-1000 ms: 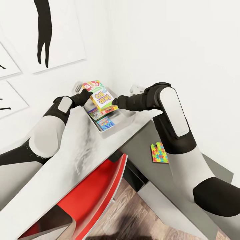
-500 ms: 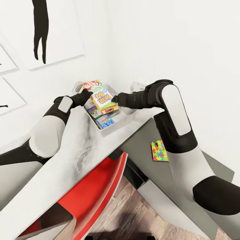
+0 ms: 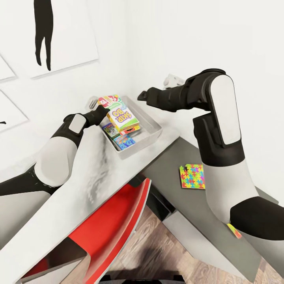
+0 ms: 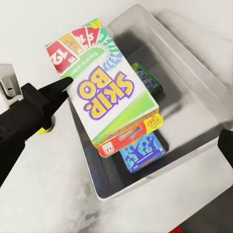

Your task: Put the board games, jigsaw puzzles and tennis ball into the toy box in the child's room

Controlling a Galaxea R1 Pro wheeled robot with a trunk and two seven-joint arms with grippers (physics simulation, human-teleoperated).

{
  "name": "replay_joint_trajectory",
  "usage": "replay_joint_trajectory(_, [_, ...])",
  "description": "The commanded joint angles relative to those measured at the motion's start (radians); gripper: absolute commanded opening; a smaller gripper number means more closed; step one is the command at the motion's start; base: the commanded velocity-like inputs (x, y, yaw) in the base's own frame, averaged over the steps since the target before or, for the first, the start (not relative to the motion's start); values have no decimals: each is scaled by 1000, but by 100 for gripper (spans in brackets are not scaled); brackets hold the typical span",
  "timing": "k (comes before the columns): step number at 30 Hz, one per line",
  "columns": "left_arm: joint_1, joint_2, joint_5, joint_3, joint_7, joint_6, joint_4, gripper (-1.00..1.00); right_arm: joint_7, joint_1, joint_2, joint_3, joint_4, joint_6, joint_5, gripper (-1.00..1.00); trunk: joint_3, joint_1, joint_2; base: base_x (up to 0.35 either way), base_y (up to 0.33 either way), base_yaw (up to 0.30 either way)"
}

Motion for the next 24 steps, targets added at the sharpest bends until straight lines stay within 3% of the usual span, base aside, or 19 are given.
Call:
replay_joint_trajectory(1, [-1, -1, 7, 6, 1, 9, -2, -100, -10, -2, 0, -1, 0, 8, -8, 100, -3, 0, -2, 0, 0, 0])
replay_joint_trajectory(24, [-1, 2, 6, 9, 1, 19, -3, -100, -10, -2, -2, -1, 0, 7, -11, 100, -41, 0, -2, 0, 0, 0])
